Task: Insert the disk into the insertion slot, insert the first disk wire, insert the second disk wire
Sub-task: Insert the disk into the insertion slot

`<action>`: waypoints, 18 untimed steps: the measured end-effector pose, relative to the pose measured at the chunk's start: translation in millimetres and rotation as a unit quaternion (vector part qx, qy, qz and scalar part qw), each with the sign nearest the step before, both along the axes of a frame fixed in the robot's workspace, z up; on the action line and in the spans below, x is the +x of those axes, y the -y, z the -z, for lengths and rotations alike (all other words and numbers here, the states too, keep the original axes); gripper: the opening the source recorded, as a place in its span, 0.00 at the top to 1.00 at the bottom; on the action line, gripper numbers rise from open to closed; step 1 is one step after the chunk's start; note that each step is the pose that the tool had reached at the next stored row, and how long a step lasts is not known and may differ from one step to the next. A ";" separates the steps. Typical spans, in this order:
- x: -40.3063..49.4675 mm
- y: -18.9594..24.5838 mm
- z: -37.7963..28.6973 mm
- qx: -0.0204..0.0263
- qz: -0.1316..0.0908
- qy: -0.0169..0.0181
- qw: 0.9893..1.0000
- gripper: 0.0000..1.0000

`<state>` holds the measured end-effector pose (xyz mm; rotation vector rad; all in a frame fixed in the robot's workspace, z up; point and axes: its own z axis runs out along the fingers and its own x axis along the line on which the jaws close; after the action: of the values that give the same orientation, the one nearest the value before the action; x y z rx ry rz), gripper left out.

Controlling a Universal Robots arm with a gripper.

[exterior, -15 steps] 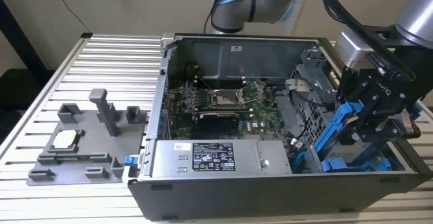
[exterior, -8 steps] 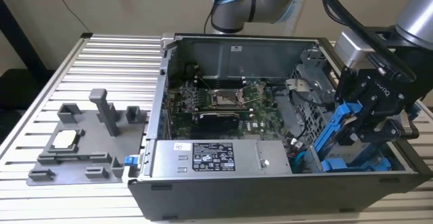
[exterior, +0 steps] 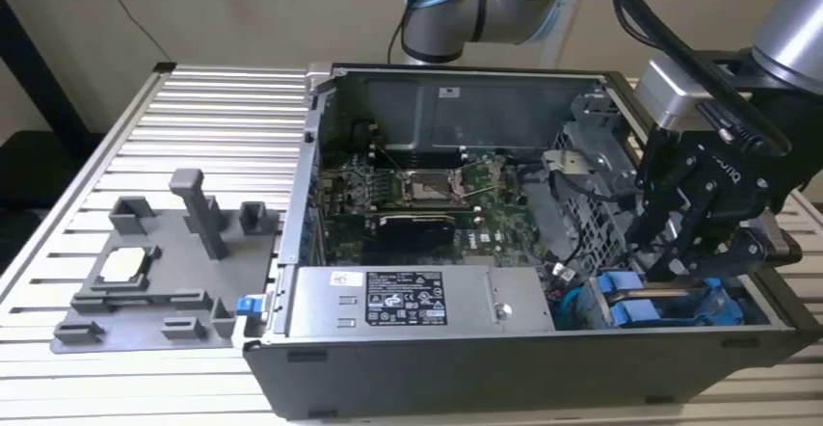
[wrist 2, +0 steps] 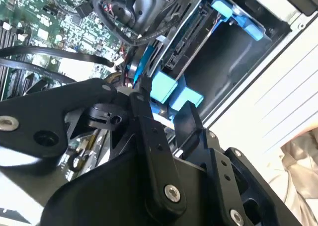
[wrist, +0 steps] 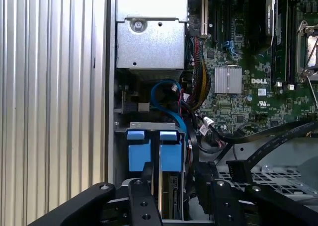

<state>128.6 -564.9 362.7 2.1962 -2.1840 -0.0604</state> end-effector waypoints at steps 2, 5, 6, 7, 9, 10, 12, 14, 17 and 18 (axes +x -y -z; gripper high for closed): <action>0.0 0.0 0.0 0.000 0.000 0.000 1.000 0.53; 0.0 0.0 0.0 0.000 0.000 0.000 1.000 0.53; 0.0 0.0 0.0 0.000 0.000 0.000 1.000 0.53; 0.0 0.0 0.0 0.000 0.000 0.000 1.000 0.53; 0.1 0.0 -0.1 0.000 -0.001 0.001 1.000 0.53; 0.1 0.0 -0.2 0.000 -0.001 0.002 1.000 0.53; 0.2 0.1 -2.4 0.000 -0.002 0.002 1.000 0.53; 0.3 0.0 -6.1 0.000 -0.002 0.002 1.000 0.53; 0.5 0.0 -11.1 0.000 -0.003 0.002 1.000 0.53; 0.5 0.1 -11.3 0.000 -0.004 0.002 1.000 0.53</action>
<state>129.1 -564.9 374.0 2.2063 -2.1776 -0.0565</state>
